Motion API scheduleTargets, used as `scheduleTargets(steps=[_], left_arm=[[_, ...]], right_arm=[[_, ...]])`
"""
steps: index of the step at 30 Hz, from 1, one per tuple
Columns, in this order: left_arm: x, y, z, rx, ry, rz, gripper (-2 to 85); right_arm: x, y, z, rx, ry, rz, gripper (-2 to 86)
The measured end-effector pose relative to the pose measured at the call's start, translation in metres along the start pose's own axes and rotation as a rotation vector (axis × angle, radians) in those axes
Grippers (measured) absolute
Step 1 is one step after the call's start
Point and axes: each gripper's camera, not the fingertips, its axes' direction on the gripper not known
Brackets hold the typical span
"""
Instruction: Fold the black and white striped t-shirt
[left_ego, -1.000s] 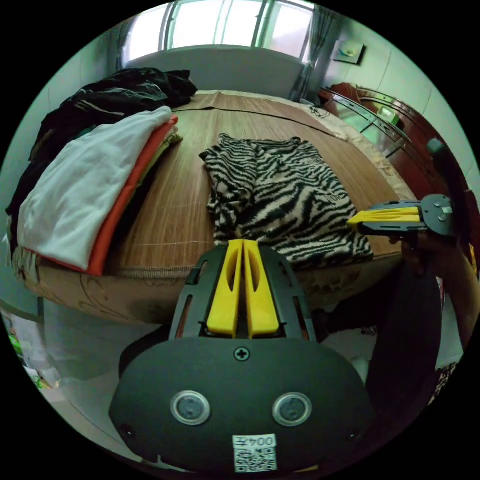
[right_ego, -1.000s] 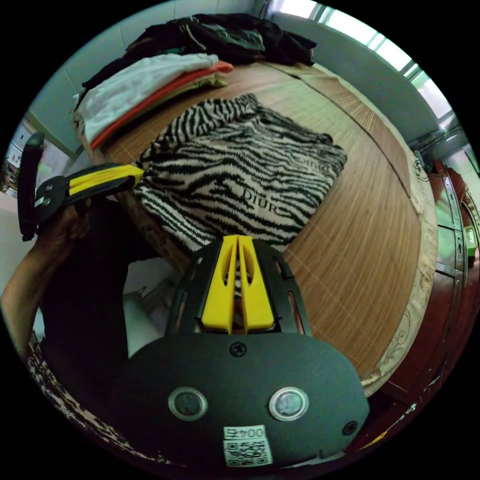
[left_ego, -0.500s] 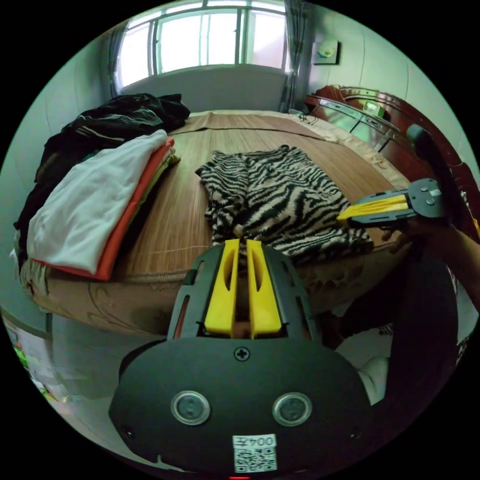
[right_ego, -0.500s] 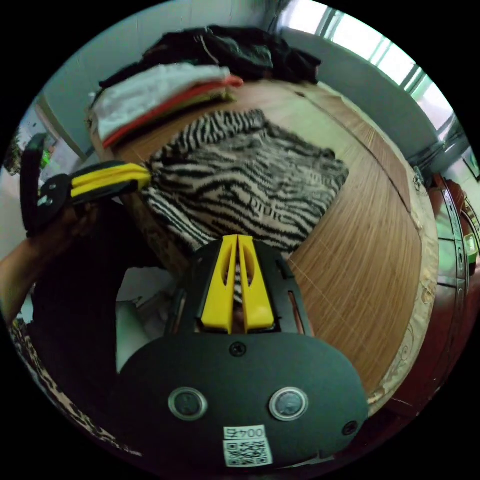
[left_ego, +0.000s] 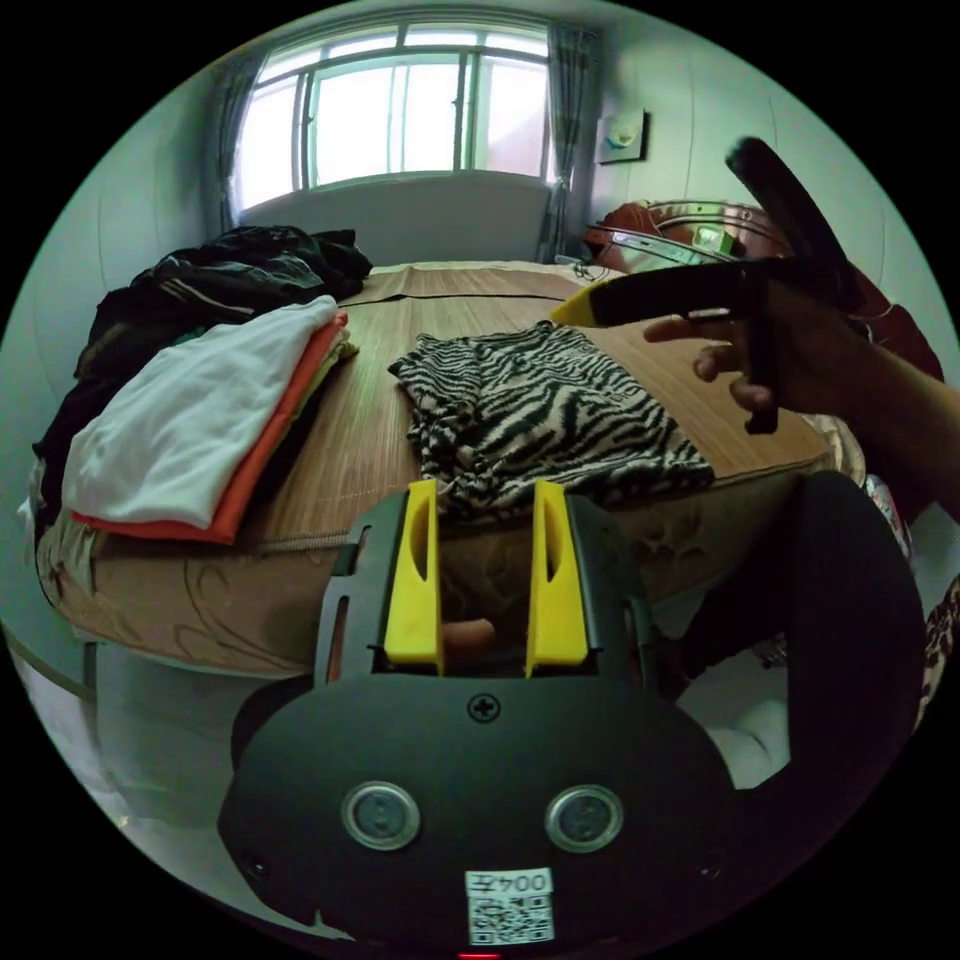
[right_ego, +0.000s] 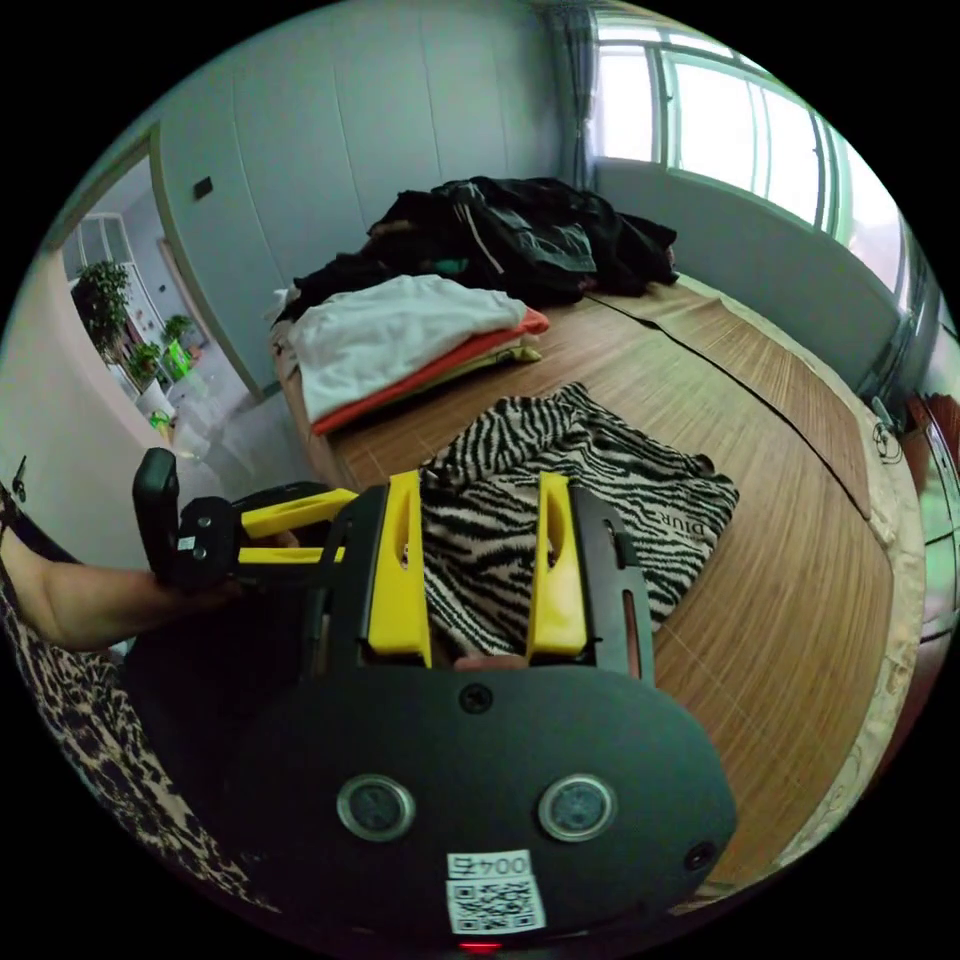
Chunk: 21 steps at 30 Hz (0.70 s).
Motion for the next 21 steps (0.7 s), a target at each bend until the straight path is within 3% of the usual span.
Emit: scheduleTargets(steps=[11, 21], left_arm=[[-0.005, 0.004, 0.004, 0.008, -0.024, -0.021, 8.4], [-0.012, 0.013, 0.009, 0.008, -0.006, -0.032, 8.9]], right_arm=[[-0.020, -0.092, 0.057, -0.290, -0.012, -0.286, 10.8], [-0.031, -0.141, 0.089, -0.415, -0.006, -0.443, 9.4]])
